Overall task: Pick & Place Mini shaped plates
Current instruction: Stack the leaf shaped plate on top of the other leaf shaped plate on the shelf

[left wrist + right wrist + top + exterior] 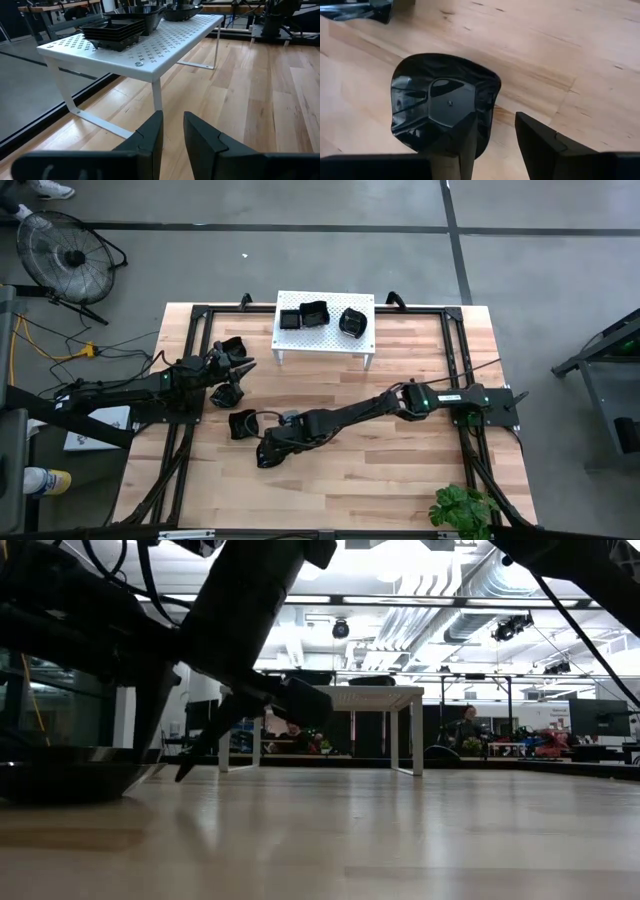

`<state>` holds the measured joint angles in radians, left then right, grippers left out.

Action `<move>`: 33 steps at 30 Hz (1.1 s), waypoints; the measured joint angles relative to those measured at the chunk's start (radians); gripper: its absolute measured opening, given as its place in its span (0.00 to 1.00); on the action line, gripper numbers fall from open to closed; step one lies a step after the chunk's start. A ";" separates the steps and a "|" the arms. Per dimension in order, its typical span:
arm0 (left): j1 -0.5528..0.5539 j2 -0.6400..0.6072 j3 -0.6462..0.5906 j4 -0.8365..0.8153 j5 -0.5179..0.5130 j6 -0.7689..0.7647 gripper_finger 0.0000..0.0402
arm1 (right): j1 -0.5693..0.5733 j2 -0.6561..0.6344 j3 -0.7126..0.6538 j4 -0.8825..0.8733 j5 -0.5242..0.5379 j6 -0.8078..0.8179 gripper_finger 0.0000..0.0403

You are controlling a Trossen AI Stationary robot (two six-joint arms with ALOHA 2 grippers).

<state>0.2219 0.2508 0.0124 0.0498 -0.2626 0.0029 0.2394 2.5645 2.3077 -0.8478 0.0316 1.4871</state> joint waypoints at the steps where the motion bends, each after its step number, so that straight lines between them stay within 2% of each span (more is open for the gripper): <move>1: 0.000 0.000 0.000 0.000 0.000 0.000 0.18 | 0.000 0.000 0.000 0.000 -0.001 -0.007 0.32; 17: 0.000 0.000 0.000 0.000 0.000 0.000 0.18 | 0.000 0.015 0.001 0.017 -0.024 -0.041 0.31; 33: 0.000 0.000 0.000 0.000 0.000 0.000 0.18 | 0.003 0.013 0.001 0.028 -0.024 -0.082 0.01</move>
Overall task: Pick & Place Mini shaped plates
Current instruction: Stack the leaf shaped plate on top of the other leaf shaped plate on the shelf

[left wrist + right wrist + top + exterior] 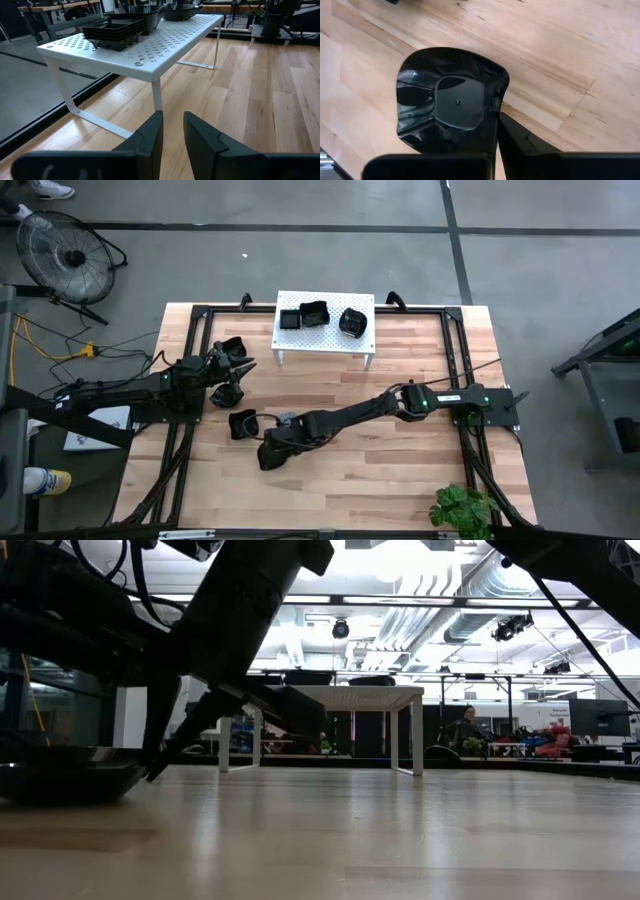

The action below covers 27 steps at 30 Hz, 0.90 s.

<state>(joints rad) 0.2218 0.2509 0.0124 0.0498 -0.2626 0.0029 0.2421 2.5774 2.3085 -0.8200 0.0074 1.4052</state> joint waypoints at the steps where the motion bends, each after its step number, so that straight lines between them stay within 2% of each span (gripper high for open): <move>1: 0.000 0.000 0.000 0.000 0.000 0.000 0.18 | 0.000 0.000 0.000 0.001 0.000 0.000 0.01; 15: 0.000 0.000 0.000 0.000 0.000 0.000 0.18 | 0.001 -0.047 0.003 0.011 -0.009 -0.019 0.00; 27: 0.000 0.000 0.000 0.000 0.000 0.000 0.18 | -0.006 -0.198 0.004 -0.189 -0.025 -0.056 0.00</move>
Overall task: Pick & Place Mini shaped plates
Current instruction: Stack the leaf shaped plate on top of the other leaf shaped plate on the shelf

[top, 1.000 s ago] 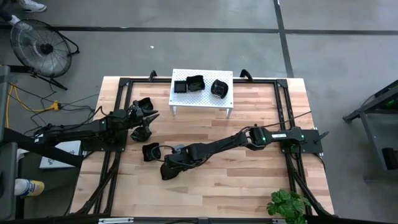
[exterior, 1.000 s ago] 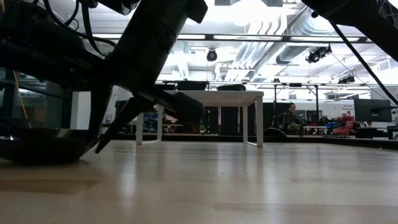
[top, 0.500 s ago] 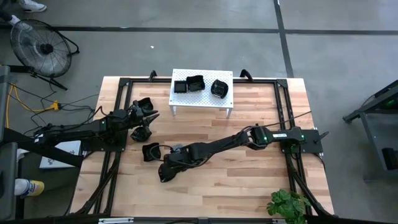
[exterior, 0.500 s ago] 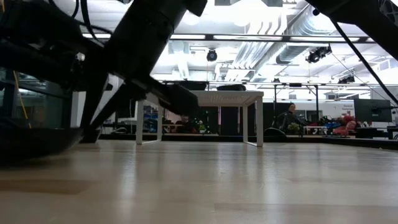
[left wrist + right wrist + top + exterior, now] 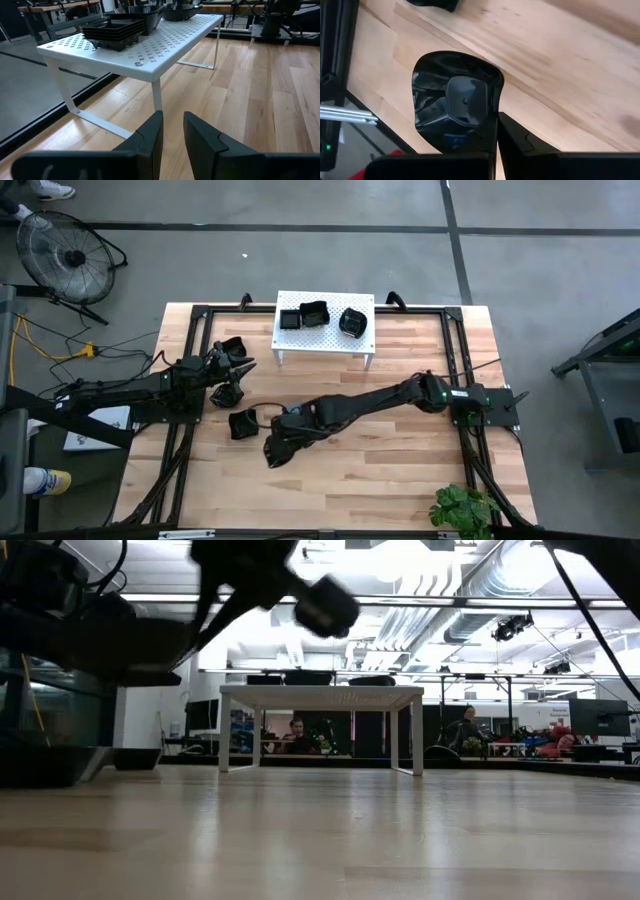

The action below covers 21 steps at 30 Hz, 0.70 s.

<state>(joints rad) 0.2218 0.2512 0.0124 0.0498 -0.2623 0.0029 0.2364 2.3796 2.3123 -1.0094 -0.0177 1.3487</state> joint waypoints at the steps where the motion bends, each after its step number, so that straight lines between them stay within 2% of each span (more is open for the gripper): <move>1: 0.000 0.000 0.000 0.000 0.000 0.000 0.18 | -0.002 -0.014 0.000 -0.025 0.001 -0.003 0.00; 15: 0.000 0.000 0.000 0.000 0.000 0.000 0.18 | -0.057 -0.211 0.000 -0.534 0.002 -0.051 0.00; 21: 0.000 0.000 0.000 0.000 0.000 0.000 0.18 | -0.127 -0.293 0.000 -0.559 -0.003 -0.165 0.00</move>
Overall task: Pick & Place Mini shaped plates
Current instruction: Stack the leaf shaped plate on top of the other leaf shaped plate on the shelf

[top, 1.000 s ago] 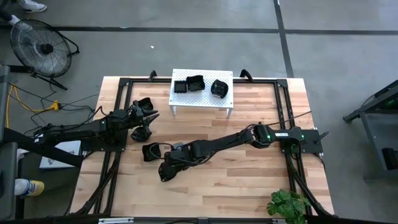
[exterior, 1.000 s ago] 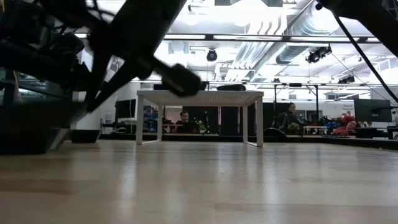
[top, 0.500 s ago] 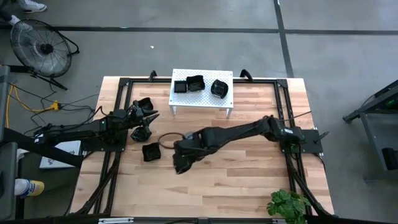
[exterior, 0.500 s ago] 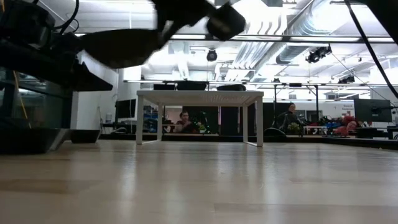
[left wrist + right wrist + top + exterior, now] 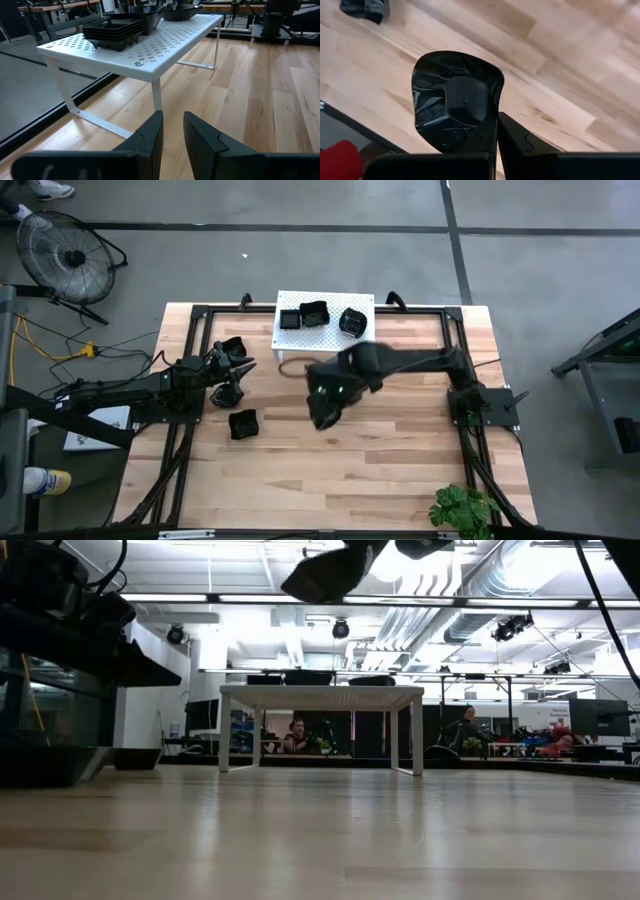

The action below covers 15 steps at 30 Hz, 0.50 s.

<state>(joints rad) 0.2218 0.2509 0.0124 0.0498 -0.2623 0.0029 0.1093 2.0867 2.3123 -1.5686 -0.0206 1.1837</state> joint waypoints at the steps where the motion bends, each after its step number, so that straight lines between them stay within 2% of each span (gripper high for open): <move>1: 0.000 0.000 0.000 0.000 0.000 0.000 0.18 | -0.016 -0.009 0.000 -0.002 0.000 -0.017 0.00; 10: 0.000 0.000 0.000 0.000 0.000 0.000 0.18 | -0.210 -0.068 0.000 -0.002 -0.006 -0.282 0.00; 15: 0.000 0.000 0.000 0.000 0.000 0.000 0.18 | -0.338 -0.068 0.000 -0.003 -0.053 -0.508 0.00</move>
<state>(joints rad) 0.2221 0.2509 0.0124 0.0498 -0.2623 0.0029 -0.2290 2.0182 2.3123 -1.5711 -0.0732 0.6755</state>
